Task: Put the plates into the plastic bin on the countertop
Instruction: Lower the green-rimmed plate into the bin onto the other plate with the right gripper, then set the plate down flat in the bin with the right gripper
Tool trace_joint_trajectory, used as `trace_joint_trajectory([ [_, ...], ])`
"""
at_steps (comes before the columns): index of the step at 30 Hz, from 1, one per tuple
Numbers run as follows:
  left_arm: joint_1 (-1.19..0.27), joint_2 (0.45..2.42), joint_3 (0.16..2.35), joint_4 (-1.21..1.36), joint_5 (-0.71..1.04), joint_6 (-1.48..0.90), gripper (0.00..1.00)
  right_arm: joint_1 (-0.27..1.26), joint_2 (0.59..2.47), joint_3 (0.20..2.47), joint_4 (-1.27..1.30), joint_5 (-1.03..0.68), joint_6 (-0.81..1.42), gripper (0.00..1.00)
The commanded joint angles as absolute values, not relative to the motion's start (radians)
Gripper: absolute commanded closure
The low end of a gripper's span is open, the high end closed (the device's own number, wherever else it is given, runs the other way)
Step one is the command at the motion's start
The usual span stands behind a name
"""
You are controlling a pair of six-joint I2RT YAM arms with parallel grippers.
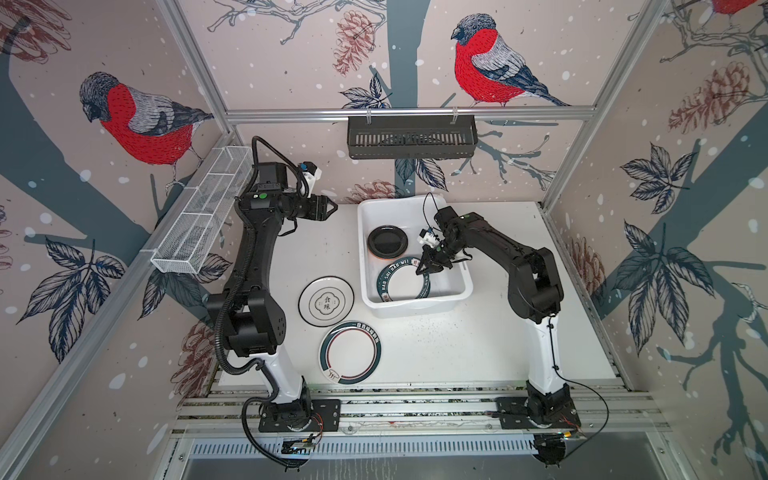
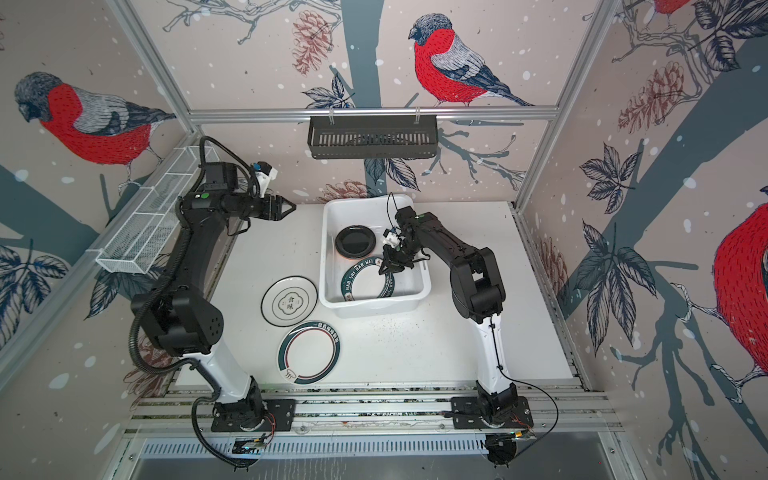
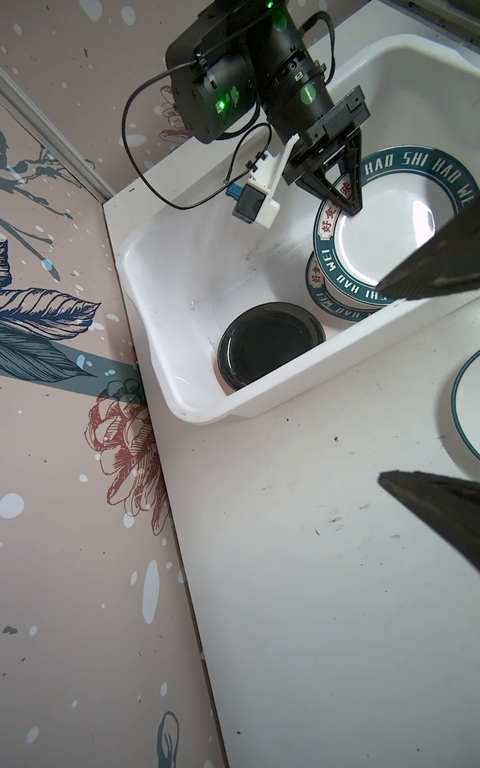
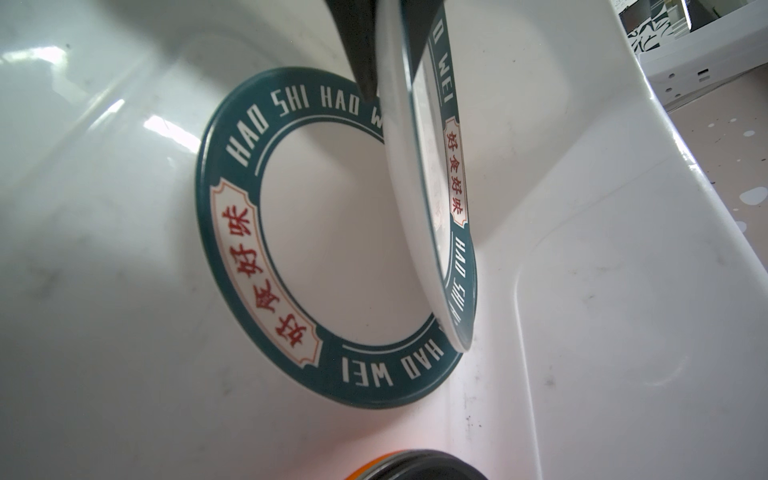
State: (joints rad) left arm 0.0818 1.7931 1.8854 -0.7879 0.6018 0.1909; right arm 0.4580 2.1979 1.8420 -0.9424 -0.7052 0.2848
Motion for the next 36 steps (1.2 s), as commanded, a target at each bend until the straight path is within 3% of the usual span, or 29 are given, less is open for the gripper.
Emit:
trace_joint_trajectory([
  [1, 0.081, 1.793, 1.89, -0.751, 0.617, 0.189, 0.34, 0.467, 2.21, 1.84, -0.948, -0.709, 0.284, 0.89],
  [36, 0.082, 1.839, 1.948, -0.739, 0.622, 0.161, 0.34, 0.447, 2.308, 1.901, -0.96, -0.674, 0.284, 0.75],
])
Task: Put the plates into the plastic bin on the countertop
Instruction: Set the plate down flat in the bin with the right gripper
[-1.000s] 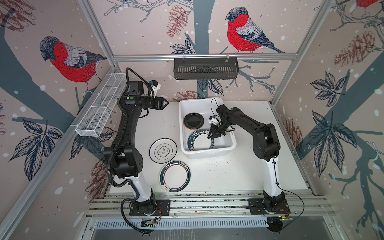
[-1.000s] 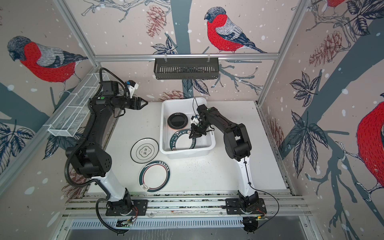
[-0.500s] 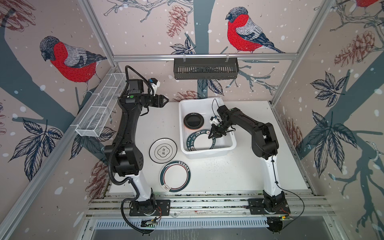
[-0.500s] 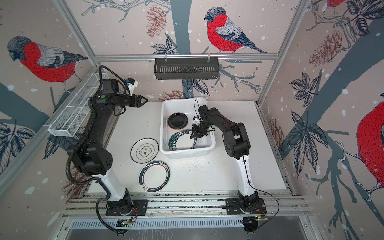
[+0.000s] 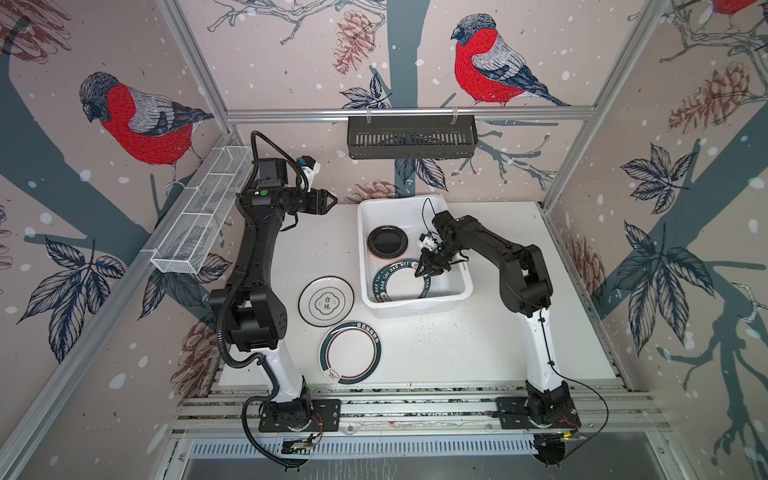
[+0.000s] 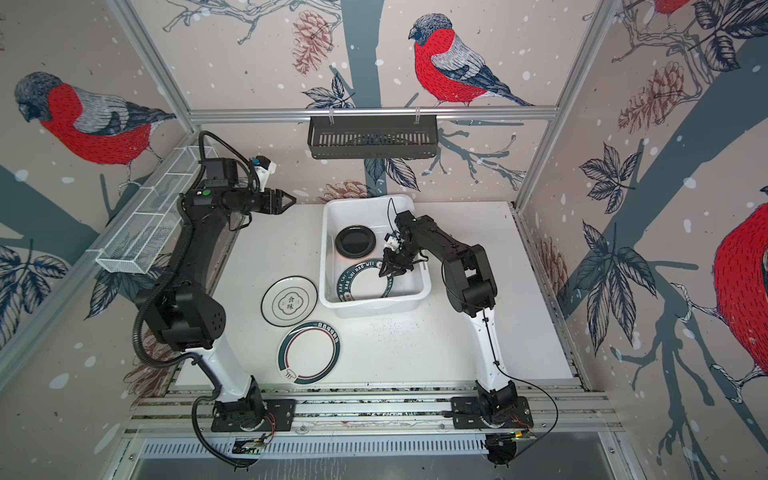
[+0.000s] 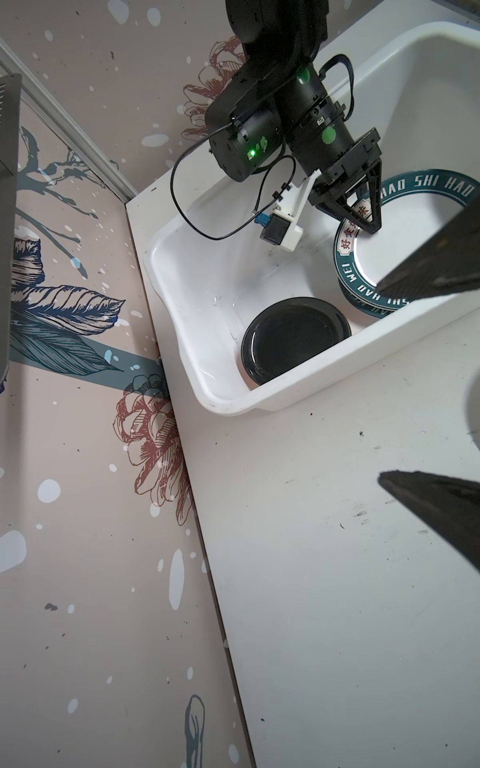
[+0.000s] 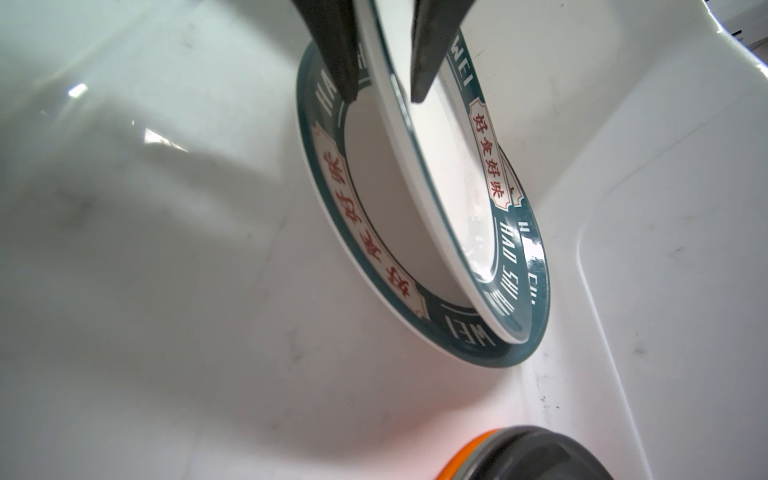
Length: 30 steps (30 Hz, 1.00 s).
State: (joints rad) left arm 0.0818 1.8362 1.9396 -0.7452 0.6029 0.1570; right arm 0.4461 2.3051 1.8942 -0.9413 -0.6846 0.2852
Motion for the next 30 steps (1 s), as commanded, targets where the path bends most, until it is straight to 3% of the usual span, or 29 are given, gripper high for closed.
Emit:
trace_joint_trajectory([
  [1, 0.081, 1.842, 1.949, -0.74, 0.622, 0.161, 0.34, 0.447, 2.309, 1.903, -0.96, -0.667, 0.287, 0.75],
  [30, 0.081, 1.866, 1.966, -0.735, 0.627, 0.169, 0.34, 0.469, 2.333, 1.967, -1.012, -0.556, 0.279, 0.67],
])
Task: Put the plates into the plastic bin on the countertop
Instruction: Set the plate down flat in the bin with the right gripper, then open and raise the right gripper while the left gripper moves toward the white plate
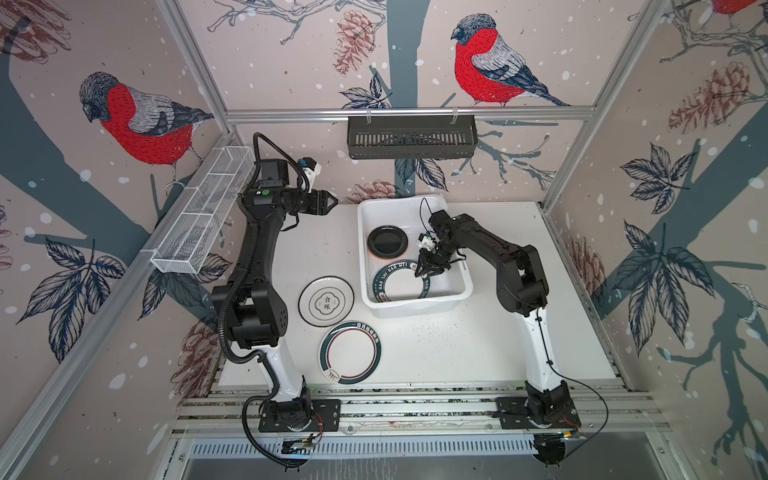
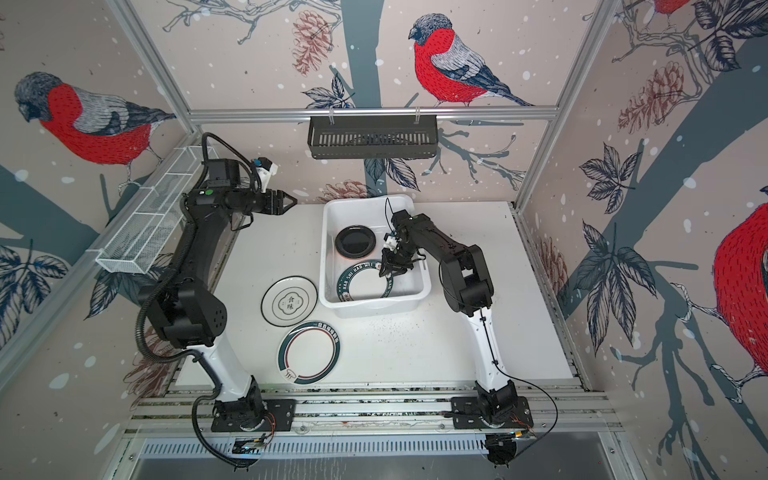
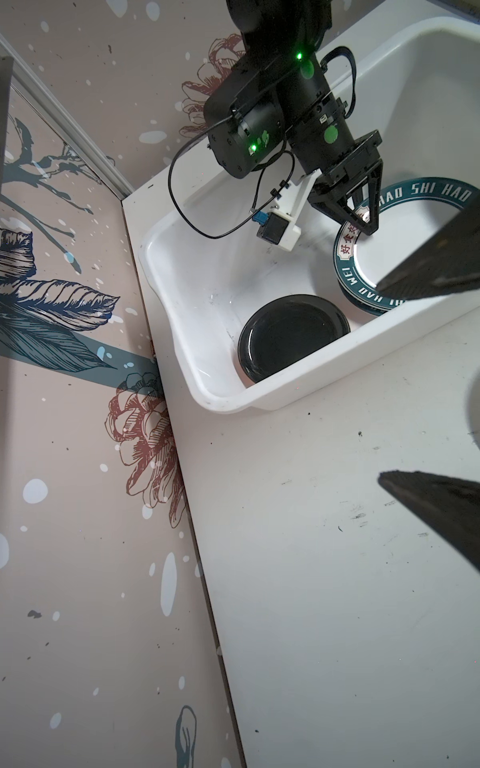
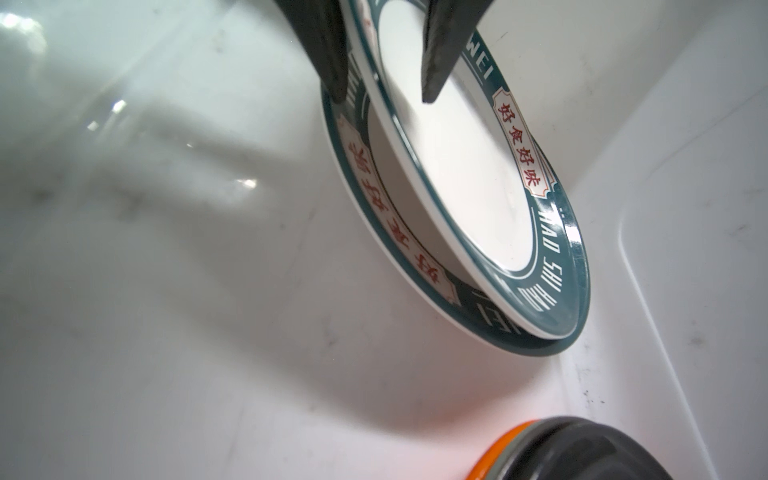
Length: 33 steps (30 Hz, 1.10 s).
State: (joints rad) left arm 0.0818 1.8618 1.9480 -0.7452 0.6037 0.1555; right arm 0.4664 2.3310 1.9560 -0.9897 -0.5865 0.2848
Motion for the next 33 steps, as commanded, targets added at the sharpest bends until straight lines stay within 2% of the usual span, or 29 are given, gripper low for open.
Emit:
trace_joint_trajectory([
  [1, 0.082, 1.869, 1.972, -0.736, 0.626, 0.173, 0.34, 0.471, 2.333, 1.97, -1.014, -0.552, 0.278, 0.66],
  [8, 0.081, 1.91, 2.041, -0.771, 0.623, 0.187, 0.34, 0.47, 2.338, 1.983, -1.021, -0.548, 0.279, 0.66],
  [27, 0.083, 1.923, 2.037, -0.763, 0.627, 0.186, 0.32, 0.477, 2.323, 1.989, -1.032, -0.518, 0.279, 0.64],
  [33, 0.085, 1.934, 2.027, -0.795, 0.61, 0.174, 0.3, 0.475, 2.291, 2.056, -1.035, -0.465, 0.296, 0.64],
])
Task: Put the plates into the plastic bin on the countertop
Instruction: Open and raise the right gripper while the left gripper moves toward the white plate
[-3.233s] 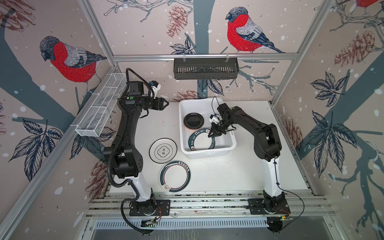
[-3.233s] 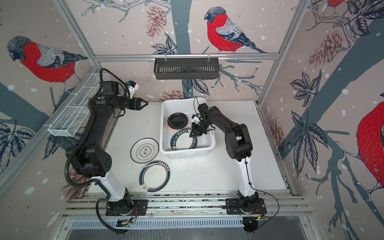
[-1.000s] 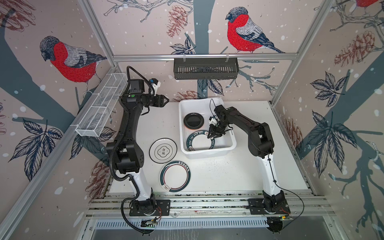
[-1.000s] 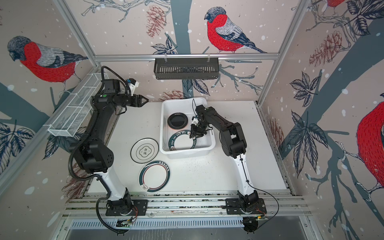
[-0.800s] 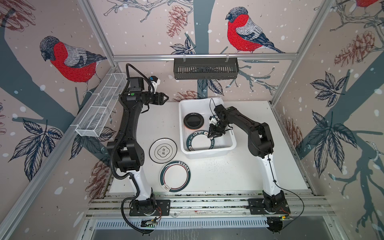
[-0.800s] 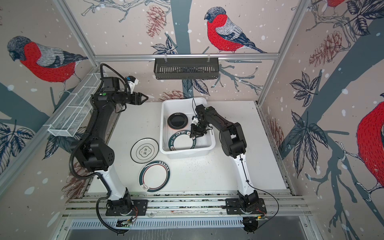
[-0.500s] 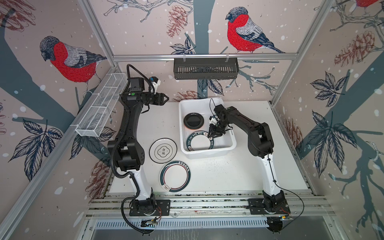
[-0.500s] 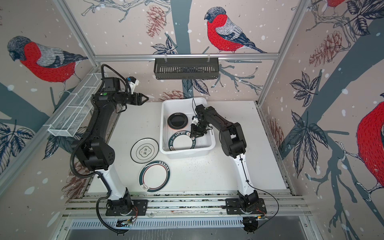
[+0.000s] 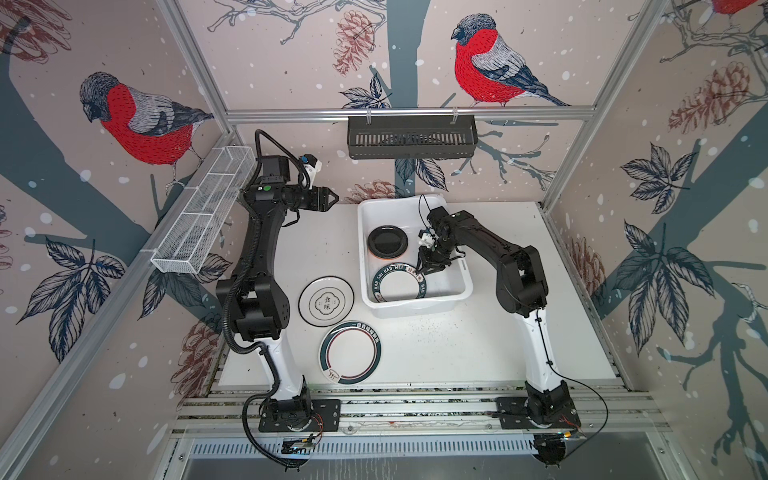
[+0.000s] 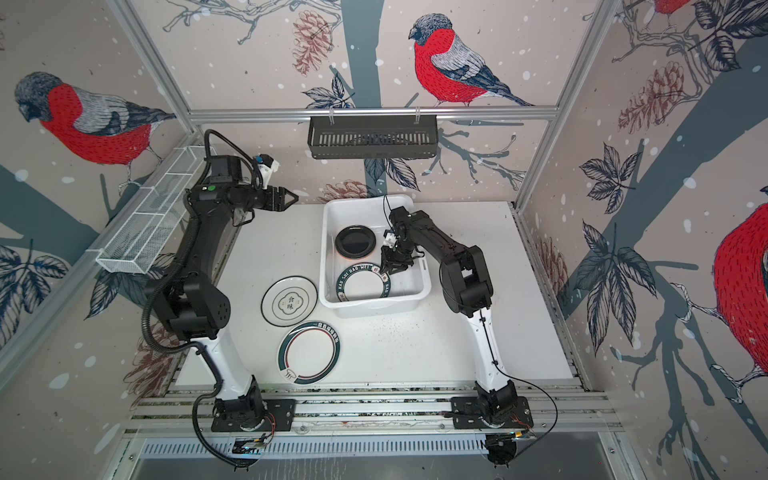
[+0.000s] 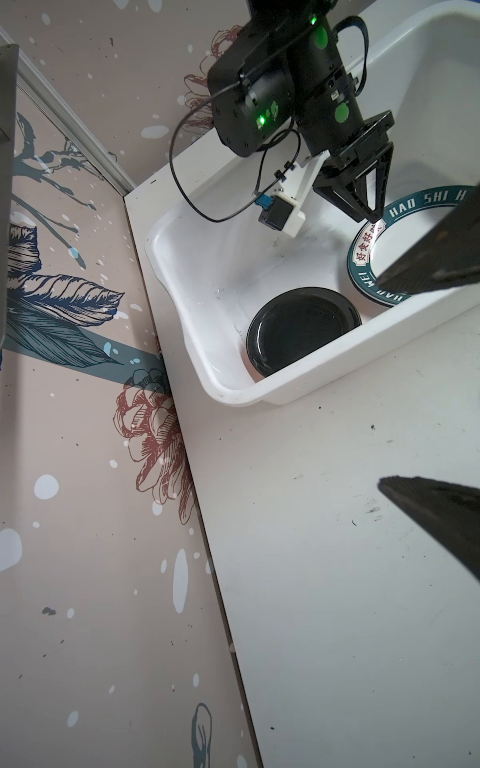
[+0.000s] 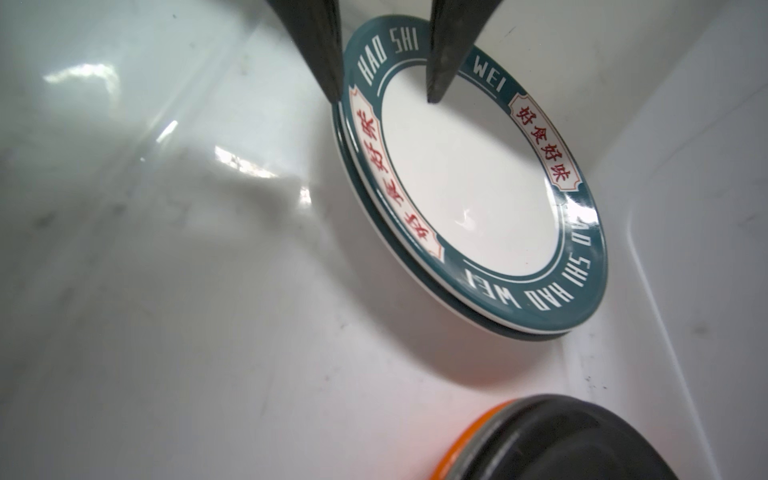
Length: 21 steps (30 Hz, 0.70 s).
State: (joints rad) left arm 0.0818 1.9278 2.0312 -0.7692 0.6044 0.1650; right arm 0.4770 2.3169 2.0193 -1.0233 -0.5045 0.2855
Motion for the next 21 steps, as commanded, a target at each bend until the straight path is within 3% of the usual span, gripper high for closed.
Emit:
trace_joint_trajectory([
  [1, 0.087, 1.938, 2.025, -0.802, 0.611, 0.173, 0.29, 0.474, 2.284, 2.075, -1.038, -0.457, 0.3, 0.64],
  [10, 0.143, 2.004, 2.01, -0.862, 0.564, 0.048, 0.21, 0.428, 2.204, 2.342, -1.027, -0.335, 0.416, 0.63],
  [17, 0.169, 2.108, 2.003, -1.008, 0.666, 0.126, 0.21, 0.386, 2.012, 2.117, -0.672, -0.325, 0.471, 0.62],
  [21, 0.2, 2.079, 1.895, -0.942, 0.691, 0.098, 0.18, 0.396, 1.919, 1.966, -0.486, -0.343, 0.478, 0.62],
])
